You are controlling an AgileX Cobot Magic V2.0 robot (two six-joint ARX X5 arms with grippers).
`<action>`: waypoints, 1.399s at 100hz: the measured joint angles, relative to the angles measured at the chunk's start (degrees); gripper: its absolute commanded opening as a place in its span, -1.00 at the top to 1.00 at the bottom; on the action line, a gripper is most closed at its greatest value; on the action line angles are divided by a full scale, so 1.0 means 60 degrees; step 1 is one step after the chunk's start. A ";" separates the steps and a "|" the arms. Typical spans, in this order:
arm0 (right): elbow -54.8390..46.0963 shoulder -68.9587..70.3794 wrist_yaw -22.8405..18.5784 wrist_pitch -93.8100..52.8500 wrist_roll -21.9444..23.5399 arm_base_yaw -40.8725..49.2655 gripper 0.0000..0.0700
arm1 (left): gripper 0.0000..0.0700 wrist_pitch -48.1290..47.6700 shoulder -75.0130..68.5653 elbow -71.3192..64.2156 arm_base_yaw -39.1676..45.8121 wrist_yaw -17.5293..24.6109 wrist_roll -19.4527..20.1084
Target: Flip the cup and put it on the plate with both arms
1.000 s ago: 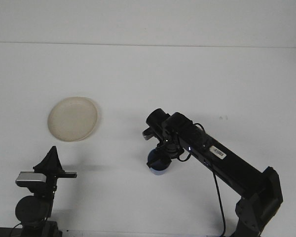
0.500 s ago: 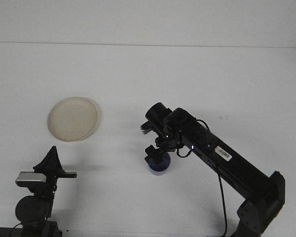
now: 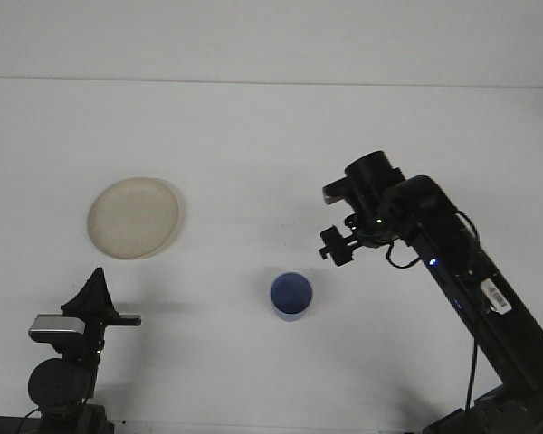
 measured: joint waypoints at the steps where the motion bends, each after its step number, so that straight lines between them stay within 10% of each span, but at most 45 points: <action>1: 0.0000 -0.0047 -0.0004 -0.0004 -0.0004 -0.0084 -0.32 | 0.97 0.0000 0.0000 0.0000 0.0000 0.0000 0.0000; 45: -0.3111 -0.4000 0.0004 0.2011 -0.0025 -0.2779 -0.32 | 0.97 0.0000 0.0000 0.0000 0.0000 0.0000 0.0004; 140: -1.1074 -1.0721 0.0211 1.0233 0.0168 -0.2852 -0.32 | 0.97 -0.0004 0.0000 0.0000 0.0000 0.0000 0.0000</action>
